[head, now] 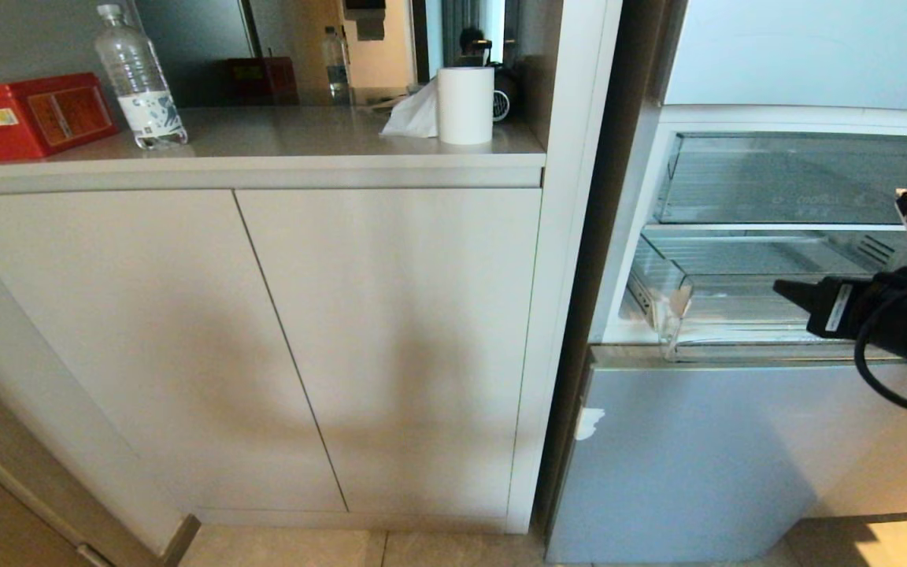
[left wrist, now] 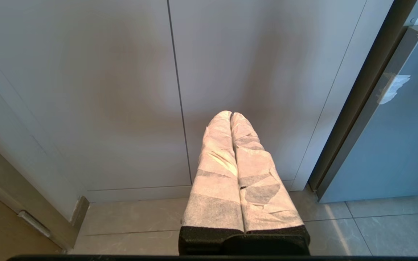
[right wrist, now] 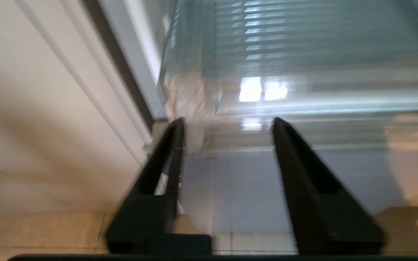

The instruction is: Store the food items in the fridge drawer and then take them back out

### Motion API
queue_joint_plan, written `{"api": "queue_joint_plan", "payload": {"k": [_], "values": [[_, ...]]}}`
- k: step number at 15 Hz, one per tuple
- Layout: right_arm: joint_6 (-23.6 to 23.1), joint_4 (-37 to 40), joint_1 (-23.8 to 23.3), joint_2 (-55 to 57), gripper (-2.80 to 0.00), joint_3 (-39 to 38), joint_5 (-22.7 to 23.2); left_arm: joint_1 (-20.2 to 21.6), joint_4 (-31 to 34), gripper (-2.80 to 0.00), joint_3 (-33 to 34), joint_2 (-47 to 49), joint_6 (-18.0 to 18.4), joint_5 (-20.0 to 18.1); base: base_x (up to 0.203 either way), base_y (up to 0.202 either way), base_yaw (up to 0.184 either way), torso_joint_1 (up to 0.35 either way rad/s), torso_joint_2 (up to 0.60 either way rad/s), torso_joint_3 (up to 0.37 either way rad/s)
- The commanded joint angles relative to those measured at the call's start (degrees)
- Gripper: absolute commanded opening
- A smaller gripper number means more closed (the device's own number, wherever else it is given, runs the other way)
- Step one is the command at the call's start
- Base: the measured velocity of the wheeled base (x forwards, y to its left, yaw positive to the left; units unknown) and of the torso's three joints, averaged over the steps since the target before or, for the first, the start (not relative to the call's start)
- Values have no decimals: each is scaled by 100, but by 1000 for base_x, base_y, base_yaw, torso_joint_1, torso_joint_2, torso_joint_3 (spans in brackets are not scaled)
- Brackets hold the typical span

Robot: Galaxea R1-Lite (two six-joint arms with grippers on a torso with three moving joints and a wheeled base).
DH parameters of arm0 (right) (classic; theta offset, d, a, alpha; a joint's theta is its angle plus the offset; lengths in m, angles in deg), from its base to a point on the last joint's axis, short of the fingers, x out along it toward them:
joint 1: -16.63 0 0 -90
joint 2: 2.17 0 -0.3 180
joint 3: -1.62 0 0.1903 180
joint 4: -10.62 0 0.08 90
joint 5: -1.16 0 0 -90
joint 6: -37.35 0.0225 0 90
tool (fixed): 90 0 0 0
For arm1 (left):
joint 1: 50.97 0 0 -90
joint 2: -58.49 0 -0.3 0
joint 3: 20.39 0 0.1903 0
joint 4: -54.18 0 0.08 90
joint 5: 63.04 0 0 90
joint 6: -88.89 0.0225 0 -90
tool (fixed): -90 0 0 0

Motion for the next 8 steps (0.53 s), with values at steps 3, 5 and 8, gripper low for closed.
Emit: {"api": "queue_joint_plan", "payload": {"k": [3,5,8], "values": [[-59,1076,-188,1081,-280,1593,7,0,-2,-280,9,-11,-5,0,0,0,0,0,0,0],[-111,1398,-253,1615,-280,2206,8,0,-2,-280,9,-11,-5,0,0,0,0,0,0,0],[-129,1829,-279,2324,-280,3043,26,0,-2,-280,9,-11,3,0,0,0,0,0,0,0]]}}
